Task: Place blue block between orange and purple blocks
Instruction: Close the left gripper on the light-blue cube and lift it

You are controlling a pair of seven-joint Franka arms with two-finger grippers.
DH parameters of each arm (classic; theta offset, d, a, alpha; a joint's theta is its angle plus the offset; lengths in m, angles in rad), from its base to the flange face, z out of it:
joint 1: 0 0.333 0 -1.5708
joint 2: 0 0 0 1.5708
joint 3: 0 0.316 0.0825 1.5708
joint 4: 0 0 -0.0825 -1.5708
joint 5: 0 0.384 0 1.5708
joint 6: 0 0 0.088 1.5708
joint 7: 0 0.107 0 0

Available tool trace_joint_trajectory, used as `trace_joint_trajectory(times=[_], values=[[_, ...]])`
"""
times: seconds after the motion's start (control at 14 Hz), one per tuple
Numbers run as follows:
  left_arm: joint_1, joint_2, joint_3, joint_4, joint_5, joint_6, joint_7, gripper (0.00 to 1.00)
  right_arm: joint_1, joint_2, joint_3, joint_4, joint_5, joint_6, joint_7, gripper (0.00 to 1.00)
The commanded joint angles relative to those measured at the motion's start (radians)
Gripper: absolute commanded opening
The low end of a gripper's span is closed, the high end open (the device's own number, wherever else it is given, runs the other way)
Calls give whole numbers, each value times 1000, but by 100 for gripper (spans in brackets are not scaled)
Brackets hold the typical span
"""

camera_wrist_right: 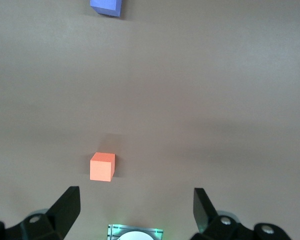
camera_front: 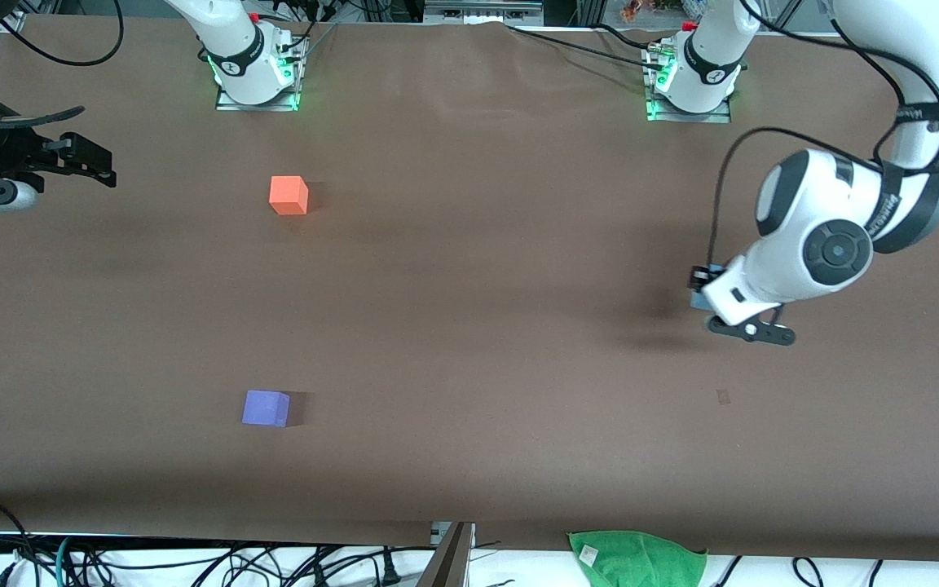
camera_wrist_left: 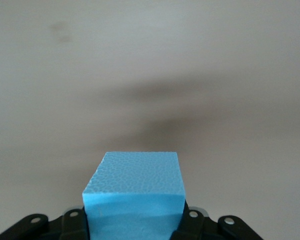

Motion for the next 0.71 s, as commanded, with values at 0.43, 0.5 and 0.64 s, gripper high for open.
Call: trace_joint_trajectory(times=[0.43,0.5,0.64], values=[[-450,339,-15,321,-108,136,-514,17,-5,9,0,21,7,-4,-2,100],[-488,363,-6,318,-94,219,-534,17,-5,10,0,21,7,-4,-2,100],[-533,411,8,312,-33,293,-575,18,-5,10,0,21,7,-4,-2,100]])
